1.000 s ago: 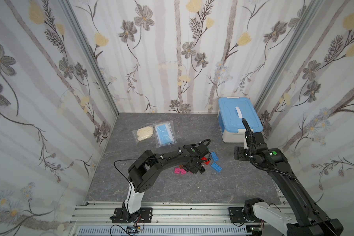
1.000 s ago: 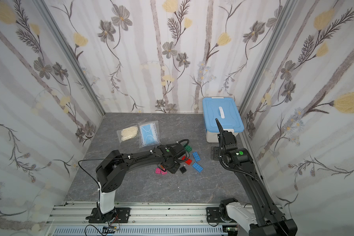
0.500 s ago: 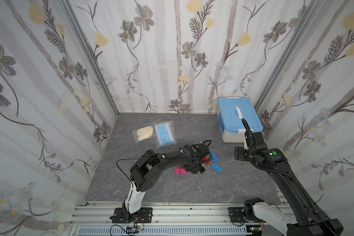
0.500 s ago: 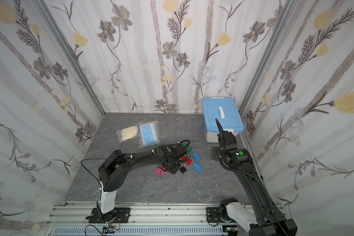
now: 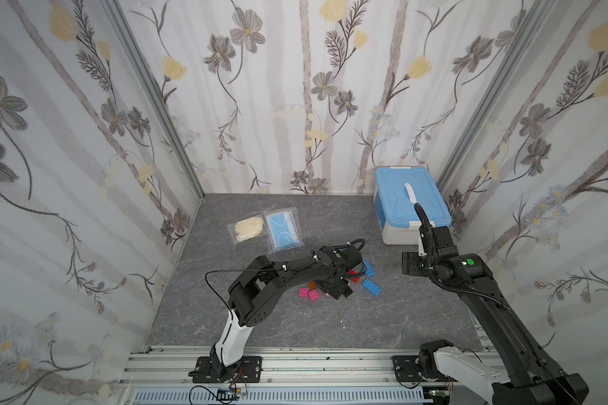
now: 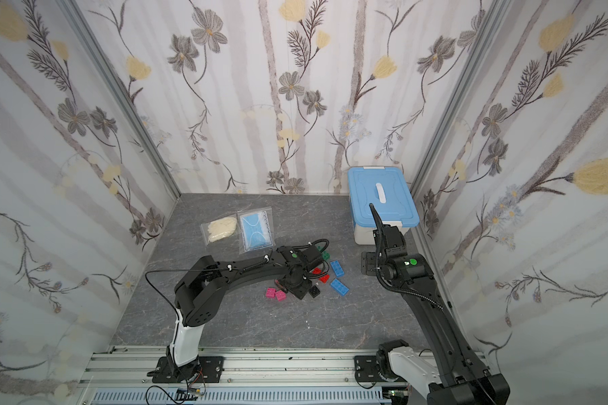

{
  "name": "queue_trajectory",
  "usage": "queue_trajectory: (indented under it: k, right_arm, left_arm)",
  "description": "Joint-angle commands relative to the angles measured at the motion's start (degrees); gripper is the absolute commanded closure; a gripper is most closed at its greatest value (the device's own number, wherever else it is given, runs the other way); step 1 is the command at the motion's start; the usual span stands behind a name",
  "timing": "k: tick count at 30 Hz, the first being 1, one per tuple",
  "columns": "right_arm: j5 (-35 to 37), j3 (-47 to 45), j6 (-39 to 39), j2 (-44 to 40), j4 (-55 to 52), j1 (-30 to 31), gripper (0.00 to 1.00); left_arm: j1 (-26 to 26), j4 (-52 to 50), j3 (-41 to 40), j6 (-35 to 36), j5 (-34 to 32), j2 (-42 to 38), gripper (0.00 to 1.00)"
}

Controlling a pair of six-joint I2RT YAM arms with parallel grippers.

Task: Assemble the letter p with lego
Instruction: Assemble the lego brick with the lego brick.

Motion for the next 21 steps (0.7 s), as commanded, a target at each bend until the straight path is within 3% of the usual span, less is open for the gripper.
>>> queue_trajectory:
  k: [1,10,16,21]
  right_arm:
    - [-0.3,0.3,-0.3,0.3,0.5,0.0,0.16]
    - [-5.3,1.1,-0.4,1.6,-1.2,1.7,0.17]
    - [-6.4,1.9,2.7,4.8,-2.4,13.2,0.19]
    - [-7.3,2.8,5.6,12.8,0.4,24.3,0.22]
  left_arm:
    - [0.0,-2.7,3.6,2.1,-0.3,-1.1,0.37]
    - [0.2,-1.5,3.9,3.3,-2.1,-9.3,0.3]
    - [4.7,5.4,-4.9,-0.5,1.4,-21.0,0.26]
    - [10.6,11.6,-14.8,-4.6,5.4,-30.5,0.22]
